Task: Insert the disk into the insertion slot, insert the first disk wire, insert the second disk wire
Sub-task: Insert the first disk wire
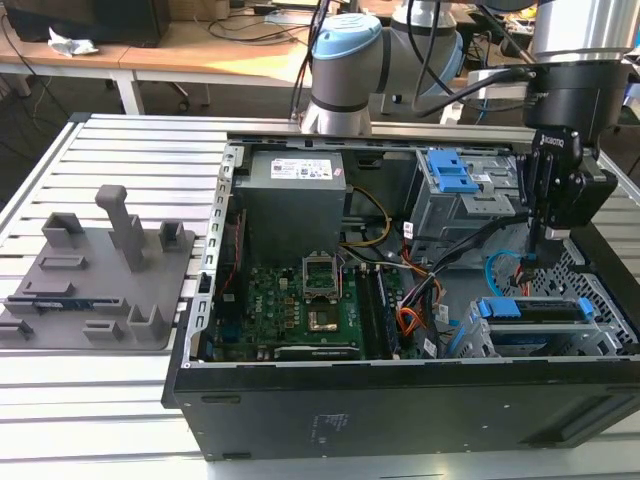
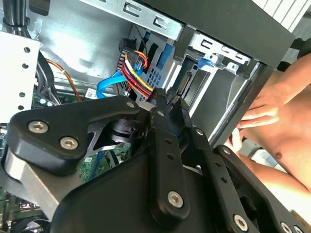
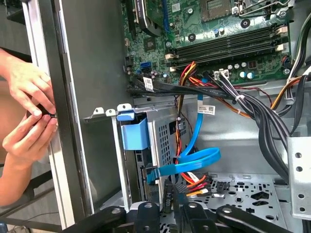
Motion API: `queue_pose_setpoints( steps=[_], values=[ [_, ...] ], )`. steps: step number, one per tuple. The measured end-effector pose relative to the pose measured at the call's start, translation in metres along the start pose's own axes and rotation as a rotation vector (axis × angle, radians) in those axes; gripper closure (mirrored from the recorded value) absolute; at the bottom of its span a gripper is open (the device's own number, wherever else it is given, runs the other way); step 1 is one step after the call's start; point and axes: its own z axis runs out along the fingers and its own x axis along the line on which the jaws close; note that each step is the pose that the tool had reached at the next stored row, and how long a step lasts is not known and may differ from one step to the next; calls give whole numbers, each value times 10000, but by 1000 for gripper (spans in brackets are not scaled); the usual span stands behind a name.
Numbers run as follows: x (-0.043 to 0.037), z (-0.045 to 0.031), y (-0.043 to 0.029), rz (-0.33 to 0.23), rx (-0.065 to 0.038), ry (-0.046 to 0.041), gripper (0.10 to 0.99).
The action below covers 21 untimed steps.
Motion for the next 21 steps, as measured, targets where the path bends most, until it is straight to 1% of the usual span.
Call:
queue_pose_setpoints(
  steps=[5,6,7,11,12,13,14,15,16,17,19,21],
  values=[
    [-28,16,5,3,17,39,831],
    [-33,22,6,5,22,49,847],
    [-37,27,7,6,24,55,914],
    [-48,34,8,7,33,86,922],
    [-50,35,4,8,32,83,922],
    [-57,36,-39,-15,-12,89,922],
    [-75,40,-149,-141,-249,117,922],
    [-81,42,-186,-368,-681,179,922],
    [-76,46,-193,-517,-970,209,922],
    [-49,60,-198,-638,-1203,224,922],
    [-29,65,-209,-689,-1306,185,922],
    [-11,61,-222,-713,-1366,-19,922]
  ],
)
